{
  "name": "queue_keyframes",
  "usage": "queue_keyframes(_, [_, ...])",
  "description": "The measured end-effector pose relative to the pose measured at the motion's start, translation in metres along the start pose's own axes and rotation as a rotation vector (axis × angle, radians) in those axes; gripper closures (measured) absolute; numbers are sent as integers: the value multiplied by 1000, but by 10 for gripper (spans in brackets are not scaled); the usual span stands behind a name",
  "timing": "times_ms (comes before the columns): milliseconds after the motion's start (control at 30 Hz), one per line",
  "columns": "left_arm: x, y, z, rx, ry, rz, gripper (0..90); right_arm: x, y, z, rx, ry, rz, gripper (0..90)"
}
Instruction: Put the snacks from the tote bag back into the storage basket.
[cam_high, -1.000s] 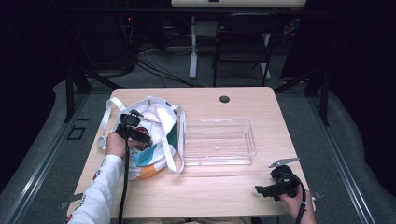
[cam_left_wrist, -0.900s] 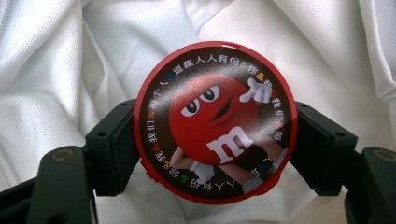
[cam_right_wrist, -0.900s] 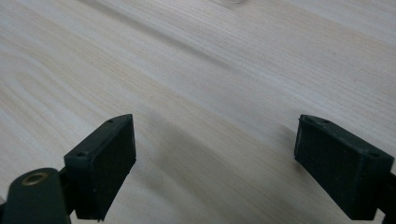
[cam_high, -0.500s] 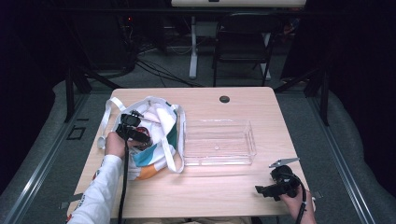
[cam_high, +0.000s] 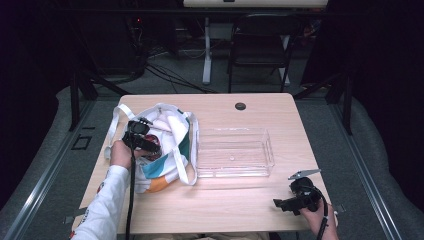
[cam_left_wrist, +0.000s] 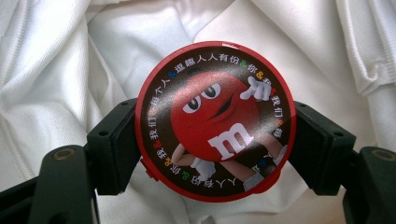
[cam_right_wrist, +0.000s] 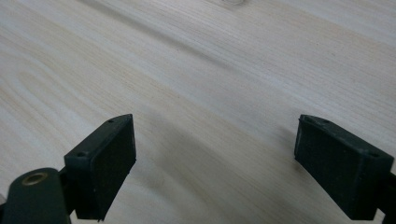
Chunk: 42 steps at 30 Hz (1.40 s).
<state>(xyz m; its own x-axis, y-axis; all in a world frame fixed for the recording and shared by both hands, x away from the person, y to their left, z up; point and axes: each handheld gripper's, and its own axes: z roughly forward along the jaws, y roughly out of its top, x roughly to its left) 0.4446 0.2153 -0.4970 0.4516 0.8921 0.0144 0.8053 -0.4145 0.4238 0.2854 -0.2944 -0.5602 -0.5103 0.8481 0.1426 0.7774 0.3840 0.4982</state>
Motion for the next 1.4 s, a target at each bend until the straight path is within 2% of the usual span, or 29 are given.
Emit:
queue_keyframes(267, [-2, 0, -8, -11, -4, 17, 257, 0, 0, 0, 0, 2, -2, 122])
queue_keyframes(900, [2, 0, -31, -48, -25, 22, 258, 0, 0, -1, -10, -12, 5, 123])
queue_keyframes(1400, [-4, 2, -42, -49, -31, 47, 258, 0, 0, -1, -10, -11, 4, 123])
